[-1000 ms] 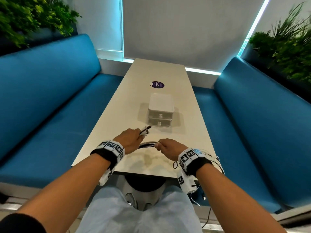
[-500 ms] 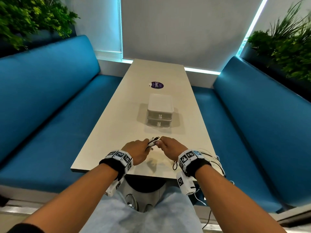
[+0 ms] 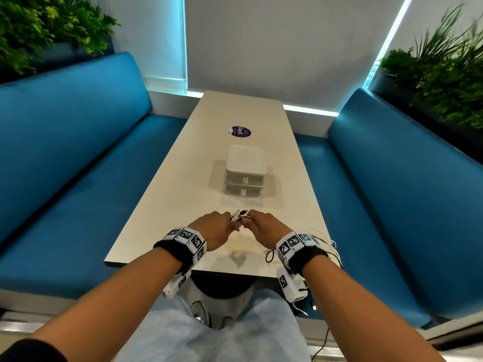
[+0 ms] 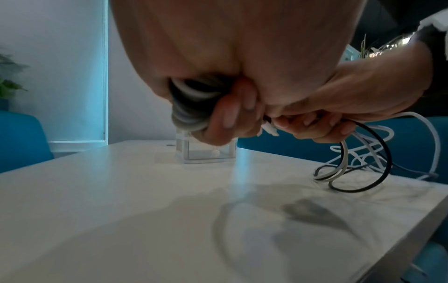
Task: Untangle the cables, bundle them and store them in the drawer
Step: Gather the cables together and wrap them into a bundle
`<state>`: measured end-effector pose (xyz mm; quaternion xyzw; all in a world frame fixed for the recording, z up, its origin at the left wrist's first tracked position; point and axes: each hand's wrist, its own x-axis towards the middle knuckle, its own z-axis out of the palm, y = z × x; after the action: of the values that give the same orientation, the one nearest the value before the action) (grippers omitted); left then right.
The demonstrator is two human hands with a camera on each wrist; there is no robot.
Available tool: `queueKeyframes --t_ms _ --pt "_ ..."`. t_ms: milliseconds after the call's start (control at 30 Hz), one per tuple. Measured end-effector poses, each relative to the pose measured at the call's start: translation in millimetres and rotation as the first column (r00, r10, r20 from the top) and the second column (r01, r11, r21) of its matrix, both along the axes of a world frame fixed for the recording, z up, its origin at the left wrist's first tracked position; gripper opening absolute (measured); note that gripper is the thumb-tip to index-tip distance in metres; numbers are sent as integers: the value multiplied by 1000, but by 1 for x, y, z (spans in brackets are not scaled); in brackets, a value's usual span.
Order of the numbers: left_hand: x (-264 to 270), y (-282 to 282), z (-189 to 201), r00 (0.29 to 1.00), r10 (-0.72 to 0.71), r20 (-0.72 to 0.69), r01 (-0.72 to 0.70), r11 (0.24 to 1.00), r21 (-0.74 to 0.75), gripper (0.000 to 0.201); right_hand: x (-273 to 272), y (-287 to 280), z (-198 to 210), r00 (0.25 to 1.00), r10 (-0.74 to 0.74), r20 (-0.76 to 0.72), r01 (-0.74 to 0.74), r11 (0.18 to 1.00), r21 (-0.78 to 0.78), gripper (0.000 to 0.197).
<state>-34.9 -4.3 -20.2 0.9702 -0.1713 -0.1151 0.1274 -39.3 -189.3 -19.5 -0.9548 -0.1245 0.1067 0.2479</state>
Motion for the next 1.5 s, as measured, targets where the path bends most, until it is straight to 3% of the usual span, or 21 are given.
queueKeyframes --t_ms 133,233,367,467,600,700,767,833,900,1000,1133,1233,1300,1333,1433,1500 --pt "6 3 6 992 -18 125 -1 989 150 37 0 4 3 1000 -17 22 17 999 32 34" --pt "16 8 17 980 20 200 -53 986 160 34 3 11 12 999 -27 33 25 997 71 27" --pt "29 22 25 968 118 224 -145 983 111 44 0 18 26 990 -35 -135 65 972 227 22" --pt "33 36 23 959 191 209 -212 974 80 45 -3 17 27 967 -8 -254 64 975 215 34" --pt "32 40 12 948 260 184 -267 964 12 44 -5 19 31 953 14 -303 34 988 153 34" --pt "31 42 8 941 283 184 -286 958 -13 45 -8 15 28 959 4 -284 24 995 94 37" --pt "30 41 8 939 296 177 -296 955 -28 45 -10 13 22 981 -29 -192 35 999 29 37" --pt "26 36 5 938 316 144 -311 949 -56 47 -14 16 11 998 -53 -37 52 998 -35 35" --pt "22 30 -1 941 327 83 -320 944 -82 49 -20 22 -3 998 -63 24 64 997 -49 36" --pt "13 26 -14 931 364 -16 -359 910 -207 55 -29 29 -16 992 -111 52 111 994 1 37" --pt "2 21 -17 890 434 -139 -453 808 -378 75 -24 40 -12 990 -107 88 104 994 43 35" --pt "-1 8 -14 880 407 -245 -475 726 -498 98 -20 54 -9 995 -72 69 70 997 30 28" --pt "-1 -2 -12 889 352 -294 -458 701 -546 101 -21 62 -7 999 -32 34 33 999 -26 29" --pt "-1 -6 -12 893 322 -316 -450 688 -570 96 -21 64 -6 999 -21 25 22 999 -40 31" --pt "0 -11 -6 906 244 -347 -418 654 -631 54 -22 63 -5 999 -37 24 37 999 0 27" --pt "0 -9 -1 904 248 -349 -420 676 -606 44 -22 61 -6 999 -44 22 43 999 20 24"
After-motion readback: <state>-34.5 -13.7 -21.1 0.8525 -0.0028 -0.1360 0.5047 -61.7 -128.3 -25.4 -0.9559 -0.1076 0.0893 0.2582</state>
